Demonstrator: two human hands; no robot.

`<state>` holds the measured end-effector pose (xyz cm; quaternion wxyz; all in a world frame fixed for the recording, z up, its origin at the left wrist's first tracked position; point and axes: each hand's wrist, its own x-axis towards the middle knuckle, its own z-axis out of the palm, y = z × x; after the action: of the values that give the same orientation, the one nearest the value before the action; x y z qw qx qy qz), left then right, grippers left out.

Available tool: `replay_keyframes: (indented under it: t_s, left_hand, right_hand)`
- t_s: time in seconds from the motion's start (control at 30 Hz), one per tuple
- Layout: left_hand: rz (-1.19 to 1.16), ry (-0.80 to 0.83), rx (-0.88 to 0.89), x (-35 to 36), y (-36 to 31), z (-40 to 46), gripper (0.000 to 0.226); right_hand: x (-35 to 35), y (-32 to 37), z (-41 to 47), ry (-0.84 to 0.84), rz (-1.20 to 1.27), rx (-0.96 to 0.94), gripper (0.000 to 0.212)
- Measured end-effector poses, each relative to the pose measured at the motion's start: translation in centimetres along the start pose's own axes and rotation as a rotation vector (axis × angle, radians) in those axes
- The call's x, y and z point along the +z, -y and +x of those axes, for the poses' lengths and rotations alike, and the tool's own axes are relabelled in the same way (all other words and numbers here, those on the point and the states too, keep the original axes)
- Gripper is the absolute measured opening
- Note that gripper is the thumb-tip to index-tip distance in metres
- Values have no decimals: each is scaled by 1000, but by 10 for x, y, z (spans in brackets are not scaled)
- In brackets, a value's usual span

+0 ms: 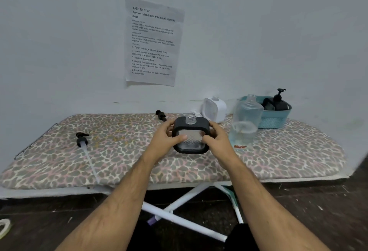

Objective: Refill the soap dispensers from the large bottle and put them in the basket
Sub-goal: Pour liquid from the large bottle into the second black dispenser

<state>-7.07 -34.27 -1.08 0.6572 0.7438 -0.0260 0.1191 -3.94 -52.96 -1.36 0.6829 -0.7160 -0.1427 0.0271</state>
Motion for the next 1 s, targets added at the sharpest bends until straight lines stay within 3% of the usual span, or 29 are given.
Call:
replay_keyframes:
  t_s: [0.13,0.43,0.83,1.0]
  left_hand:
    - [45,-39,-12,4,5,-7,58]
    - [22,-70,-54,10,21,7,45]
    - [-32,-90,-85,8,41,16,46]
    - [-49,-109,-78,10,45,14,47]
  right_hand:
    - [0,-5,-5,-2,-27,25,66]
    - [5,-10,9,11,-100,69,64]
    - [7,-23,14,46,-225,-3,63]
    - [2,-31,13,-8,-217,15,53]
